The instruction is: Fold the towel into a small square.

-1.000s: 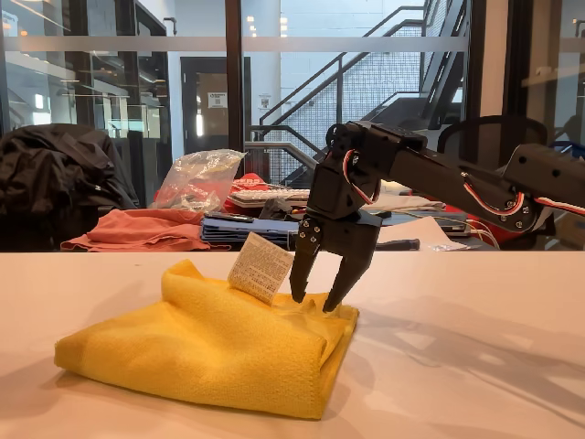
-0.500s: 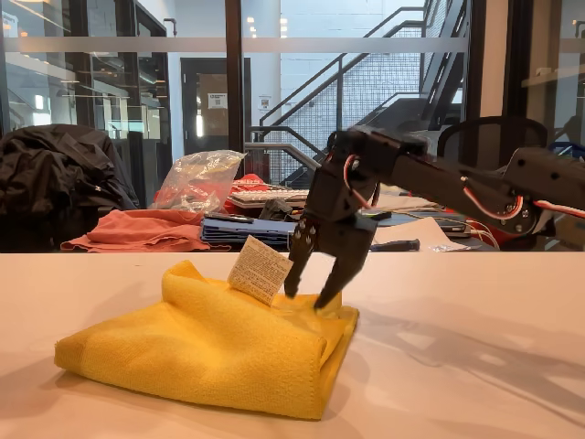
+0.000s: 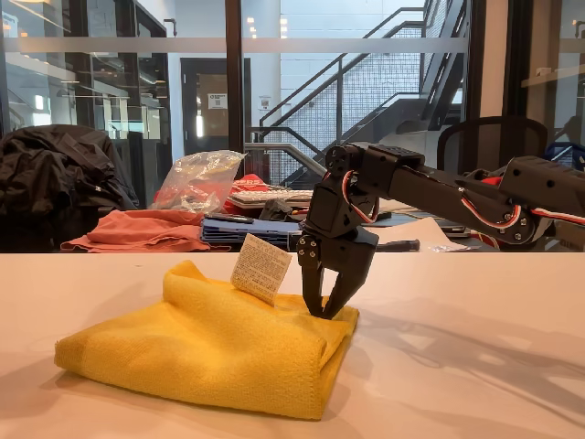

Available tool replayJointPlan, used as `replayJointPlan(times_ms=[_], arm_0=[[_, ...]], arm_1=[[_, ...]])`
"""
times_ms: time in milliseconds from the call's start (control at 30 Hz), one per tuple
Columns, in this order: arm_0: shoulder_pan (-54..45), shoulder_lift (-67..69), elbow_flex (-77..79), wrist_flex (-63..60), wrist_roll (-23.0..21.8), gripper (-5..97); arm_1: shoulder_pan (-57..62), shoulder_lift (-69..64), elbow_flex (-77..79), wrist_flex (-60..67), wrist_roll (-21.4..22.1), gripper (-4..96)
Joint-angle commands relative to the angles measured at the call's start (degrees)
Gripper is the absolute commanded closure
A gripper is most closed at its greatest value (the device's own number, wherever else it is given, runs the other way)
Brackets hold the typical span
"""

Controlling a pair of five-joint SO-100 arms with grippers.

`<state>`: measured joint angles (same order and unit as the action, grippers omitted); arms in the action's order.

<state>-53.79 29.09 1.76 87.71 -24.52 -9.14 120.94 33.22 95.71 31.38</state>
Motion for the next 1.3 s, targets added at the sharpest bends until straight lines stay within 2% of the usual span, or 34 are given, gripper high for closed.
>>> replayJointPlan(times_ms=[0,400,633,1100,1267], arm_0=[[0.4,1.3,-1.4,0.3,0.0,91],[1.3,11.5,-0.7,1.1,-0.7,92],[5.4,11.9,-0.6,1.8,-4.1,92],[6.8,10.0,-0.5,1.9,-4.1,92],[7.9,5.5,-0.6,2.1,-4.1,82]], arm_1=[[-0.4,-0.3,-0.3,0.0,-0.1,-4.3],[-0.3,-0.8,-0.2,0.0,-0.1,-4.3],[-0.2,-0.9,-0.2,0.0,-0.1,-4.3],[-0.2,-0.9,-0.2,0.0,-0.1,-4.3],[-0.2,-0.9,-0.2,0.0,-0.1,-4.3]])
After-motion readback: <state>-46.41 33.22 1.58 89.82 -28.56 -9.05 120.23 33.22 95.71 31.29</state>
